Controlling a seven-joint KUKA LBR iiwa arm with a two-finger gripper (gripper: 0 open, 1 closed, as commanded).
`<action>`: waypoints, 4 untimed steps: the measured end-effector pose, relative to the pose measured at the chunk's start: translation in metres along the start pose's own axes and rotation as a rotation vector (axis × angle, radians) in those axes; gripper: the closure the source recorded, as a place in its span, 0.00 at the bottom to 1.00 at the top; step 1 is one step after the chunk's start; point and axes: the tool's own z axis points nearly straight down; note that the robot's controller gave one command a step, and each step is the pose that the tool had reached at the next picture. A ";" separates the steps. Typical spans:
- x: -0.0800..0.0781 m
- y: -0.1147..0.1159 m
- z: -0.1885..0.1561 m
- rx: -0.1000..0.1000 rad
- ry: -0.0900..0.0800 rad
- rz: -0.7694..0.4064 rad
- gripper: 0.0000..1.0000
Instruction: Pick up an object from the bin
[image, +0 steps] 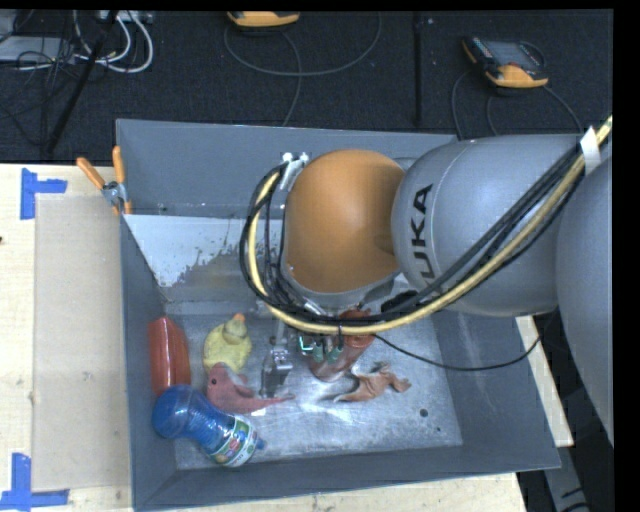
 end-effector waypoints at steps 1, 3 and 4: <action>-0.002 -0.001 -0.004 -0.001 -0.007 0.004 0.00; 0.072 0.014 0.070 0.000 -0.003 -0.095 0.00; 0.067 0.054 0.091 -0.002 -0.009 0.040 0.00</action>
Offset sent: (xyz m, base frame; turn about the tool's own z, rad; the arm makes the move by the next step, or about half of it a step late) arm -0.0673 0.0131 -0.0652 -0.1110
